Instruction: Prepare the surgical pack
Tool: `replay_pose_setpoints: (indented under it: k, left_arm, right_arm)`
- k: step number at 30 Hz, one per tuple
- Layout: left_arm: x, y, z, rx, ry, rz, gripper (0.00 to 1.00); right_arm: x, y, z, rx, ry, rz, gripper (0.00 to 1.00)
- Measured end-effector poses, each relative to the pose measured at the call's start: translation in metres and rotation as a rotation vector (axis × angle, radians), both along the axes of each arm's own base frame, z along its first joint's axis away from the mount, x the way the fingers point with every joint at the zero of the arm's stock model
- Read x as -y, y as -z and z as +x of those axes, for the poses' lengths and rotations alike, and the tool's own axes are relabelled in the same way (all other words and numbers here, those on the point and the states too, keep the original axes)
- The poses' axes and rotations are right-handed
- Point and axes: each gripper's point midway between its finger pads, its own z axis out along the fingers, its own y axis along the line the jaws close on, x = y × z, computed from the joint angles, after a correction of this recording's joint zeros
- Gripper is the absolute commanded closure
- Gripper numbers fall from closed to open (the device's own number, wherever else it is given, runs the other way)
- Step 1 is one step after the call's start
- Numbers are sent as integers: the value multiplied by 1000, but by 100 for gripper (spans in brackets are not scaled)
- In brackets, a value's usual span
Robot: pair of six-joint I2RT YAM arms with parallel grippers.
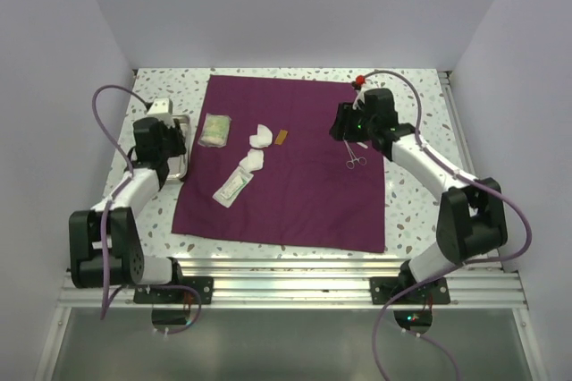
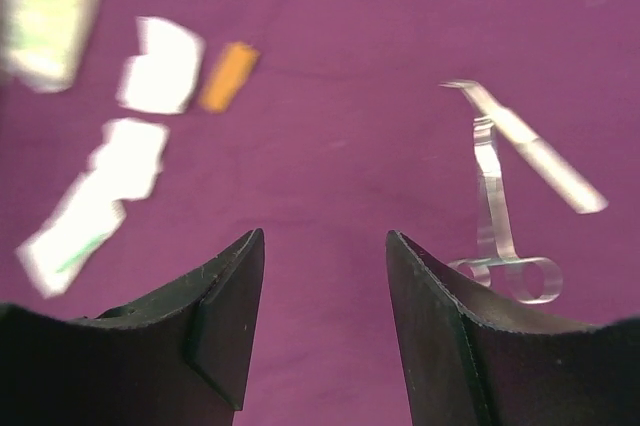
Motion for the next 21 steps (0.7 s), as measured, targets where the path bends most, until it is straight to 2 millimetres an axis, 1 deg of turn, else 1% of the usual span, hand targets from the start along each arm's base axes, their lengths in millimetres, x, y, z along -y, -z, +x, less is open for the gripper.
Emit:
replay_pose_setpoints:
  k: [2, 5, 9, 12, 16, 19, 20, 21]
  left_arm:
    - [18, -15, -5, 77, 45, -69, 61]
    - [47, -36, -10, 180, 130, -190, 61]
    - [71, -57, -15, 258, 207, -314, 58]
    - [79, -69, -19, 293, 232, -358, 56]
    - [84, -84, -25, 335, 251, -382, 55]
    - [86, -89, -25, 347, 265, -386, 55]
    - [86, -89, -25, 346, 265, -386, 54]
    - [86, -89, -25, 346, 264, -386, 43]
  right_arm:
    - [10, 8, 10, -7, 11, -83, 44]
    - [23, 34, 19, -58, 7, -201, 44]
    - [35, 67, 26, -136, -12, -326, 44]
    - [44, 80, 35, -163, -20, -408, 44]
    - [51, 83, 55, -156, -24, -494, 46]
    - [52, 85, 63, -154, -30, -521, 51]
    - [52, 87, 63, -158, -35, -525, 55]
    - [53, 90, 62, -165, -39, -530, 56]
